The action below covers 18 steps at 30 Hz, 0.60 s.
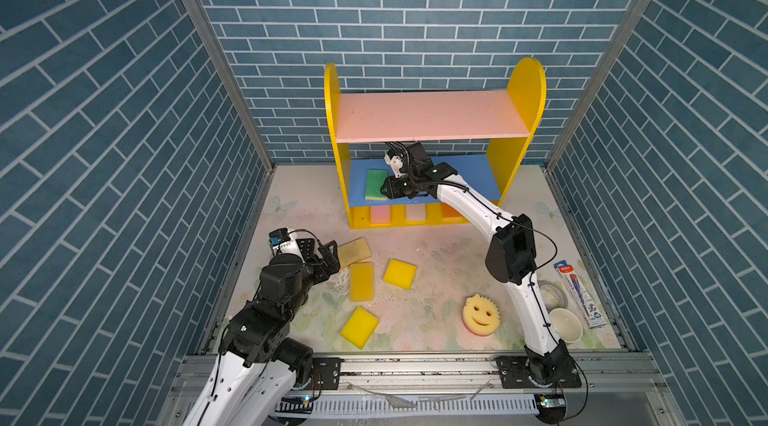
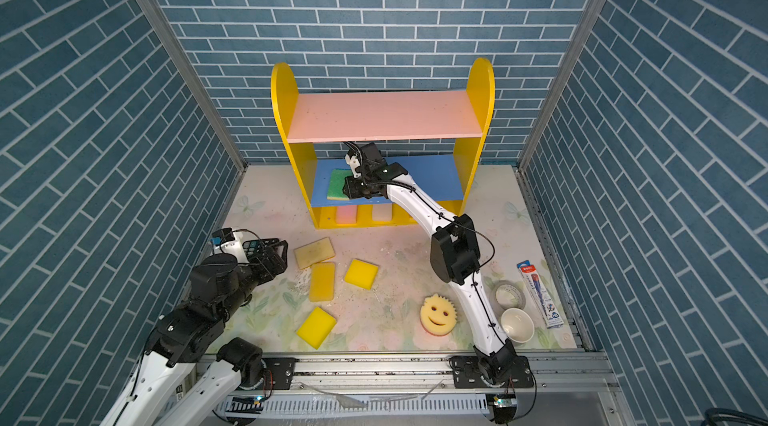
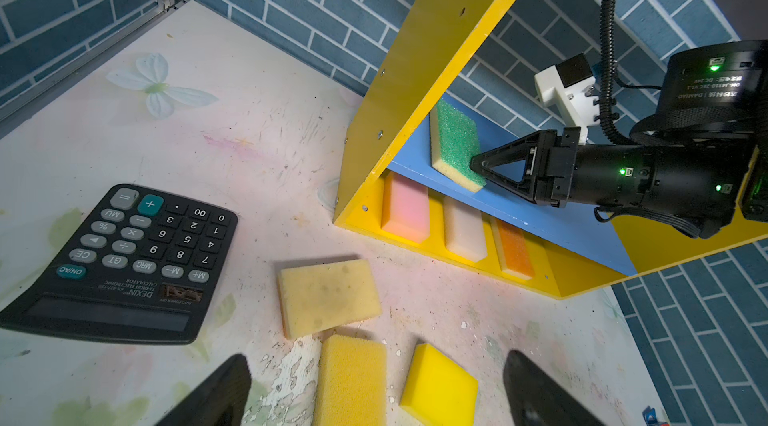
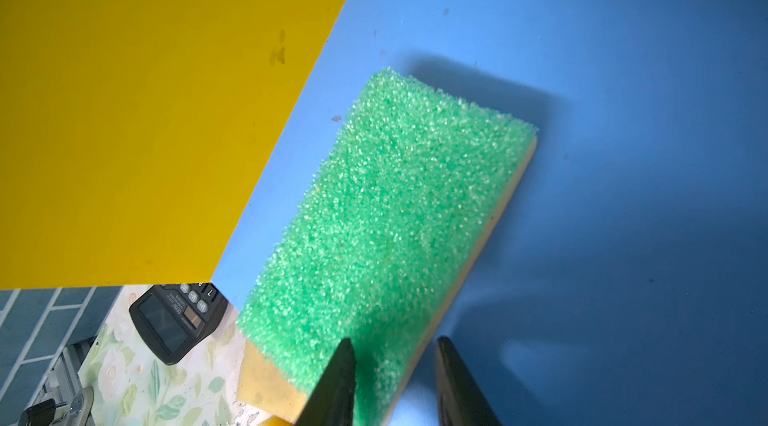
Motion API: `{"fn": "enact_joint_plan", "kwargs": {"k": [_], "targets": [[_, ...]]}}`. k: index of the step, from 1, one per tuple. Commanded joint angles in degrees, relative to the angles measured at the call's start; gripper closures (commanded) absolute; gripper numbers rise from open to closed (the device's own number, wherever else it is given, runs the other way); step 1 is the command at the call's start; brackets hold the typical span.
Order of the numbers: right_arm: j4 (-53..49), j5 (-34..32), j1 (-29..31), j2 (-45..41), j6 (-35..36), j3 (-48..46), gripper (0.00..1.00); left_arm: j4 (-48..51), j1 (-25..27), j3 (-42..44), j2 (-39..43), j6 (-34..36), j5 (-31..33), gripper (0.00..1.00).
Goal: Place and organize the cleaning sponges onto the shelf
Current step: 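Lower the green sponge flat onto the blue shelf with the right gripper, then open the right gripper and draw it back toward the yellow sponges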
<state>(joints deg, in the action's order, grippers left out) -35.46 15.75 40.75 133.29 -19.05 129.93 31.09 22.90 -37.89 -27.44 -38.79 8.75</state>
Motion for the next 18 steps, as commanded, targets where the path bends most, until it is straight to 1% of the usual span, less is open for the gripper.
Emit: {"fn": "enact_joint_plan", "kwargs": {"k": [1,8,12,15,18], "targets": [[0.1,-0.2,0.0,0.3,2.8,4.7,0.66,-0.9,0.0,-0.1,-0.2,0.4,-0.5,0.04],[0.0,-0.5,0.0,-2.3,2.6,5.9,0.64,-0.4,0.0,-0.4,0.1,0.9,-0.8,0.04],[0.0,0.2,0.1,-5.0,0.7,3.4,0.64,-0.2,0.0,-0.4,0.6,1.2,-1.1,0.04],[0.7,0.5,0.3,-9.2,-0.7,-3.1,0.64,-0.2,0.1,-0.3,0.6,1.5,-1.7,0.04],[4.5,-0.9,0.9,-15.7,-0.9,-14.5,0.61,0.2,0.1,-0.4,-0.2,1.9,-2.4,0.03]]}}
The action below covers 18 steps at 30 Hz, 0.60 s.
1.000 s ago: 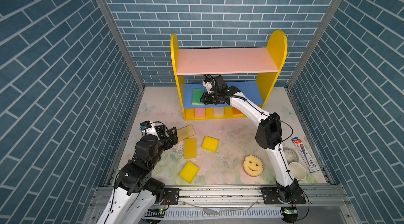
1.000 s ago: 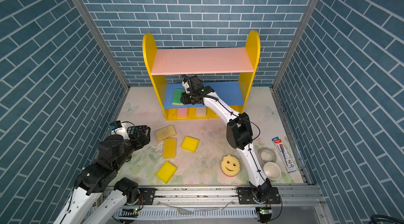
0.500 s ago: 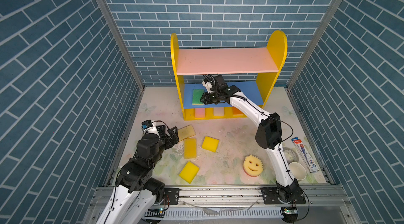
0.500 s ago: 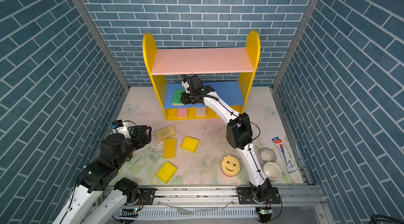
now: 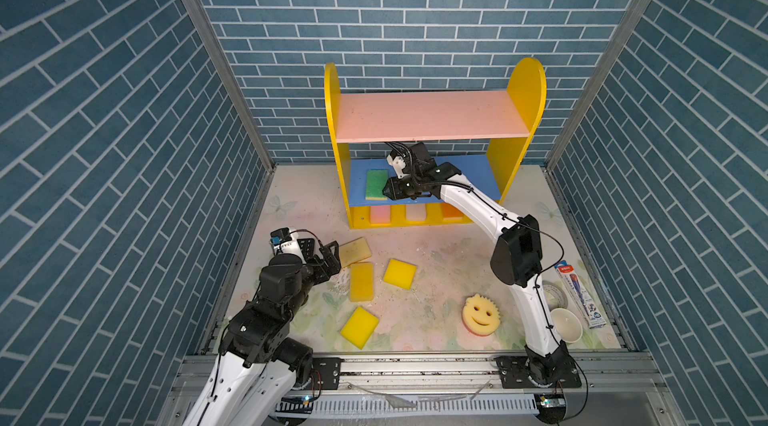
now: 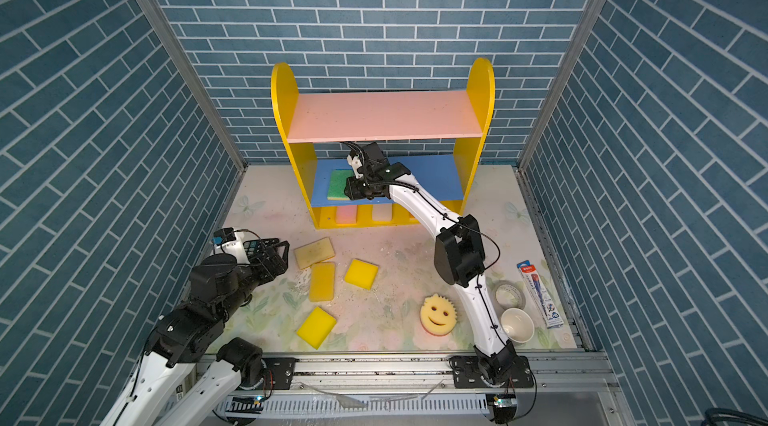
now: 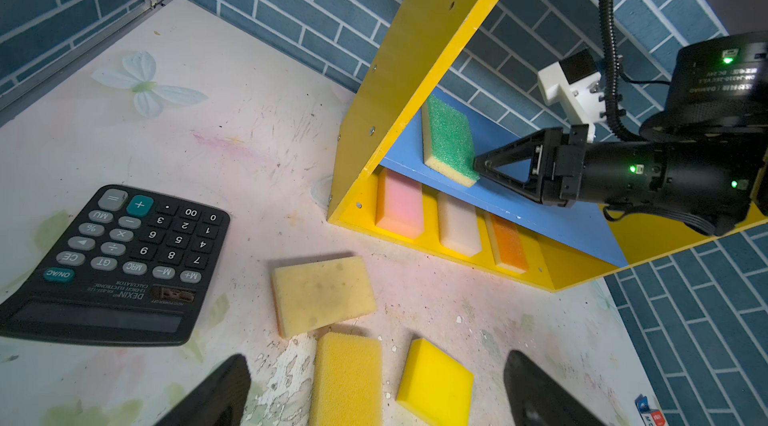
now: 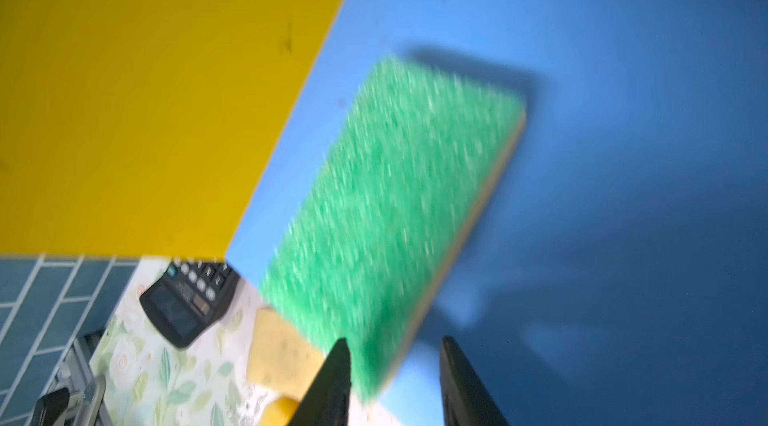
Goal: Place and organize the cleaning sponges onto the shelf
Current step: 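Open the right gripper and draw it back toward the yellow sponges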
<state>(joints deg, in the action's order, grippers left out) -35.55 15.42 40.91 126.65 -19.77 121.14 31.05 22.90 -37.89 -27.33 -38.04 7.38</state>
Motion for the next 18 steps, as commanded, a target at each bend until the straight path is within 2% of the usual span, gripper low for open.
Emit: {"fn": "enact_joint_plan", "kwargs": {"k": [1,5,10,13,15,16,18], "targets": [[5.8,-1.4,1.0,-11.5,-0.4,-9.7,0.59,0.3,0.0,-0.4,-0.6,1.2,-1.1,0.03],[9.5,-3.7,1.2,-20.0,-2.5,-23.6,0.55,-0.3,0.0,0.1,-1.4,1.1,-2.0,0.03],[10.6,-6.5,1.2,-26.6,-5.2,-34.7,0.57,-2.3,0.0,1.0,-2.1,0.5,-2.7,0.03],[11.2,-6.0,1.2,-28.4,-6.6,-38.7,0.66,-3.3,0.0,1.0,-3.3,0.3,-3.4,0.03],[11.3,-4.7,1.2,-28.9,-7.5,-40.3,0.82,-3.8,0.0,1.2,-4.2,0.2,-3.6,0.04],[11.3,-3.7,1.3,-29.1,-7.9,-41.1,0.86,-4.1,0.0,1.2,-4.8,0.3,-3.8,0.04],[11.5,-2.2,1.8,-29.4,-7.6,-42.7,0.86,-4.6,0.0,1.5,-5.7,0.0,-4.2,0.05]]}}
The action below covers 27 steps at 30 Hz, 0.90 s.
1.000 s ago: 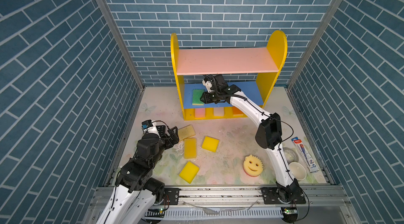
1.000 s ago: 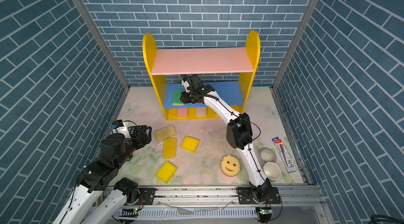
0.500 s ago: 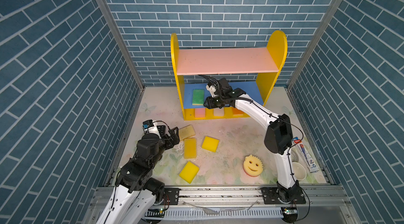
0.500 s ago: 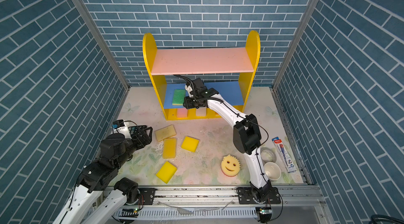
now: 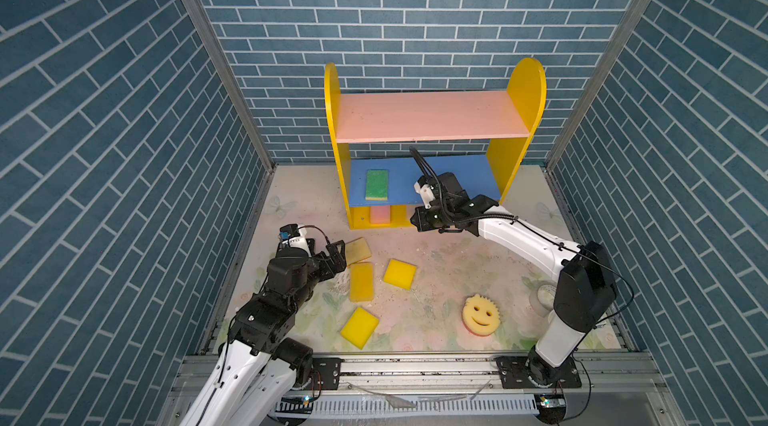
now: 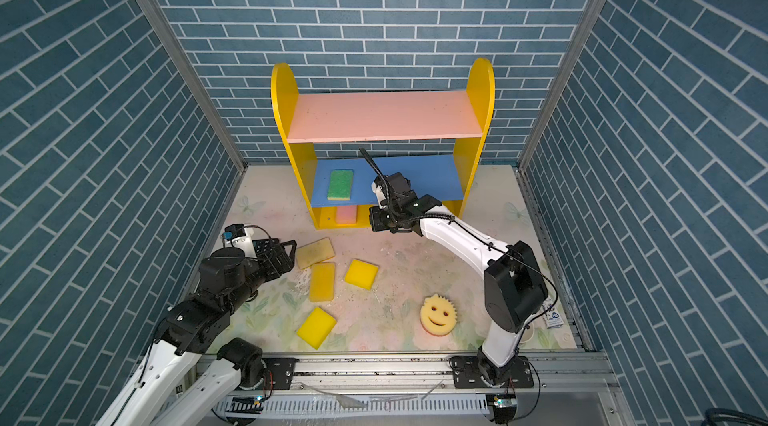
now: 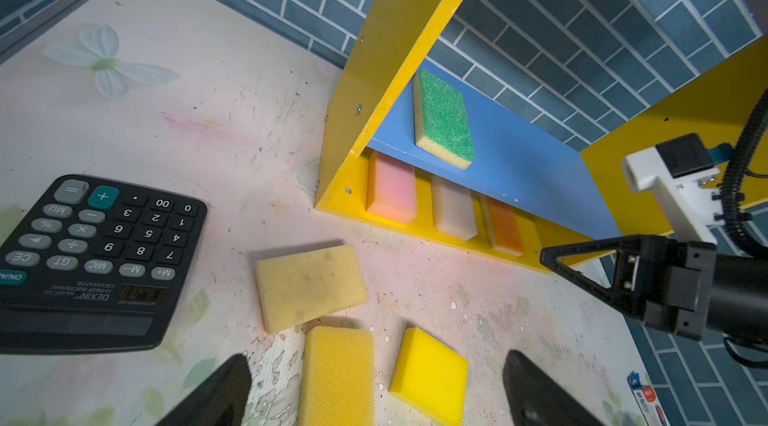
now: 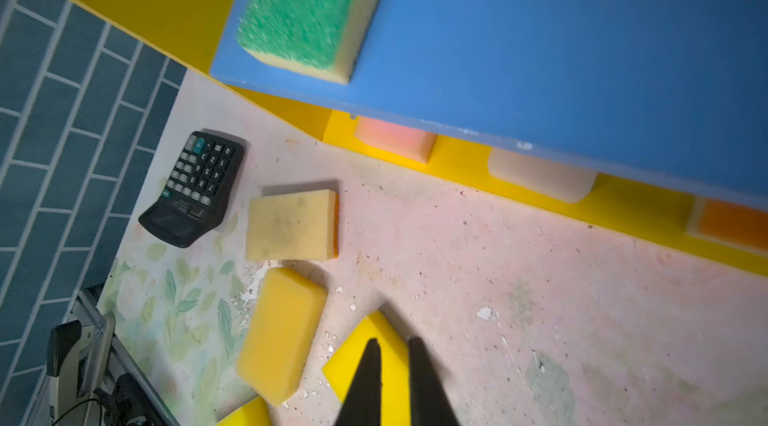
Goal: Place and organize the cleaning sponges onto the shelf
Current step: 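Open the right gripper and draw it back toward the yellow sponges, then grasp the yellow sponge with the left gripper while the right gripper hovers nearby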
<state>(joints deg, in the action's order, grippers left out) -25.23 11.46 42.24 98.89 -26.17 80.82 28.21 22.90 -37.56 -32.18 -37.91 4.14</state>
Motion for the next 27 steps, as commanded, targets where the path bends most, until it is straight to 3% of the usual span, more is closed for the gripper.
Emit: {"fn": "enact_joint_plan", "kwargs": {"k": [1,4,8,16,19,23,27], "targets": [[0.9,1.9,1.1,-1.8,-0.8,-3.3,0.82,-1.9,0.0,1.4,-1.3,-0.4,-1.1,0.05],[-1.5,1.0,2.9,-1.5,1.1,-5.1,0.65,-2.5,0.0,2.3,-2.6,-1.2,-2.1,0.05],[-3.9,2.6,5.9,0.7,4.7,-6.3,0.57,-2.6,0.0,3.0,-3.7,-1.6,-2.6,0.05],[1.1,7.9,10.4,7.0,5.5,-3.5,0.53,-0.8,0.0,5.0,-4.0,-1.6,-2.0,0.06],[0.8,5.3,11.8,8.9,7.2,-1.4,0.53,-0.2,0.0,6.8,-6.5,-1.6,-3.0,0.10],[2.4,0.8,11.7,8.3,7.6,-2.6,0.52,-2.0,0.0,10.4,-7.6,-2.4,-5.2,0.30],[3.1,-2.6,11.3,7.3,7.4,-3.5,0.52,-4.8,0.0,13.6,-9.0,-3.8,-8.2,0.29]]}}
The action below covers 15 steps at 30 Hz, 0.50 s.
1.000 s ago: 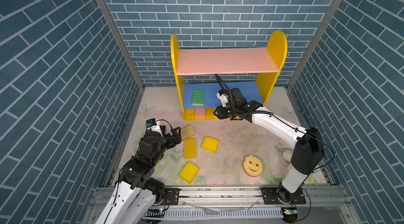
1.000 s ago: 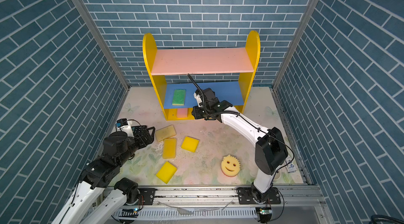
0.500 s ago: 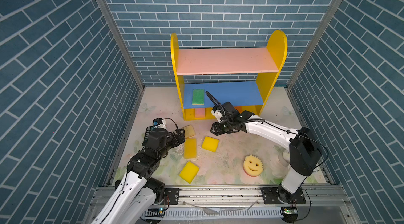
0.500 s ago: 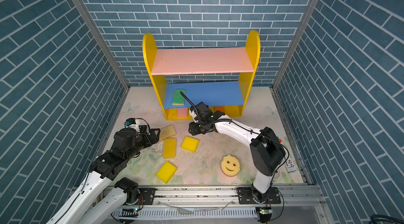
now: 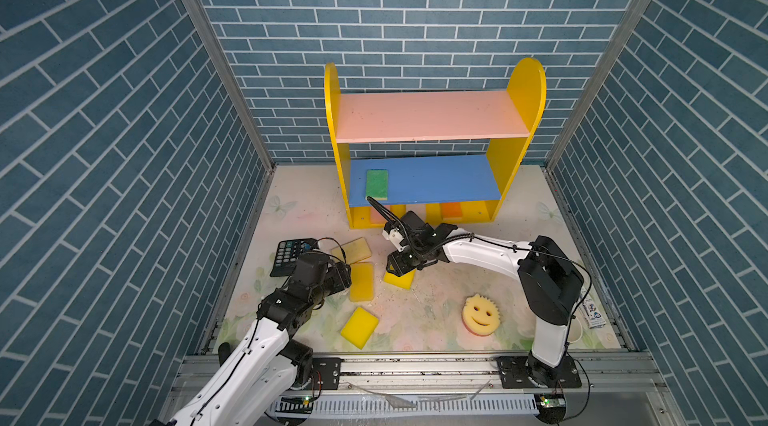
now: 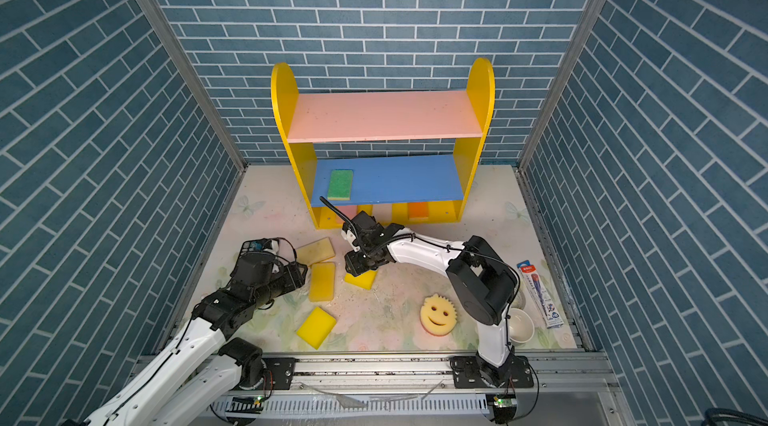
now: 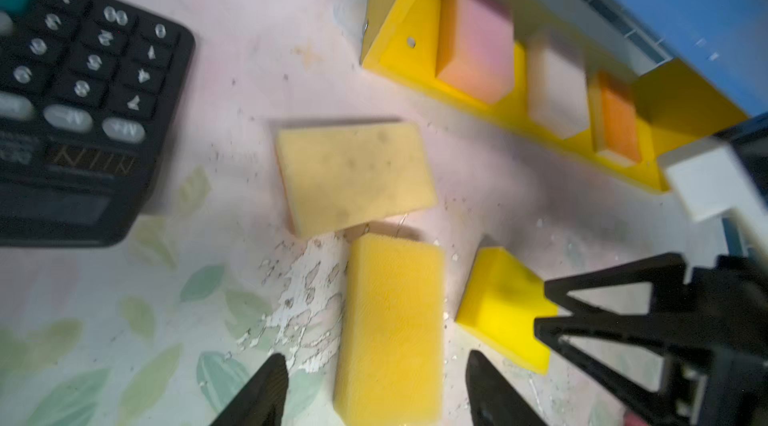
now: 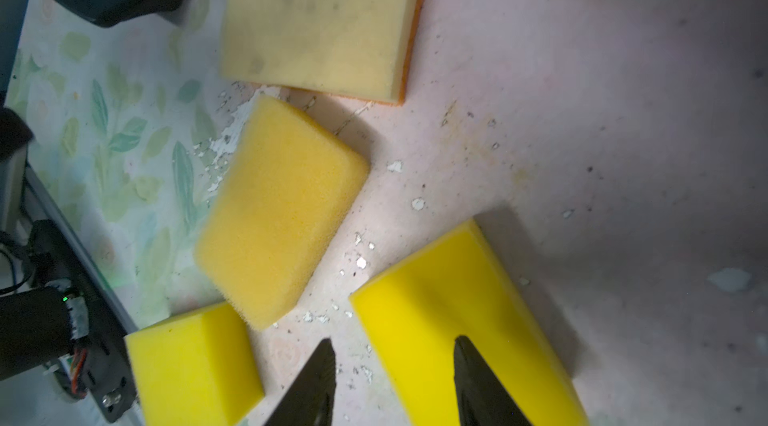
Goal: Place and organize the cleaning sponges onto the shelf
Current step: 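Grasp the yellow sponge with the left gripper while the right gripper hovers nearby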
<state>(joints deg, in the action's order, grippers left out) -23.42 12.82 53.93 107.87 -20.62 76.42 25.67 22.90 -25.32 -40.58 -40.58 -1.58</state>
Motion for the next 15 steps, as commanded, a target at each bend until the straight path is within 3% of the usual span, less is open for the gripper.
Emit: {"fn": "enact_joint_plan", "kwargs": {"k": [1,6,15], "targets": [[1.4,-4.4,-0.6,-1.8,1.6,0.8,0.52,-3.3,0.0,2.2,-1.1,-1.7,-3.2,0.27],[1.8,-4.9,-1.6,-1.4,0.1,0.8,0.53,-10.3,0.1,5.6,-5.9,-4.2,-7.5,0.26],[4.9,-3.5,-3.1,-2.1,-1.6,0.5,0.53,-15.6,0.1,4.7,-15.7,-1.6,-9.8,0.55]]}}
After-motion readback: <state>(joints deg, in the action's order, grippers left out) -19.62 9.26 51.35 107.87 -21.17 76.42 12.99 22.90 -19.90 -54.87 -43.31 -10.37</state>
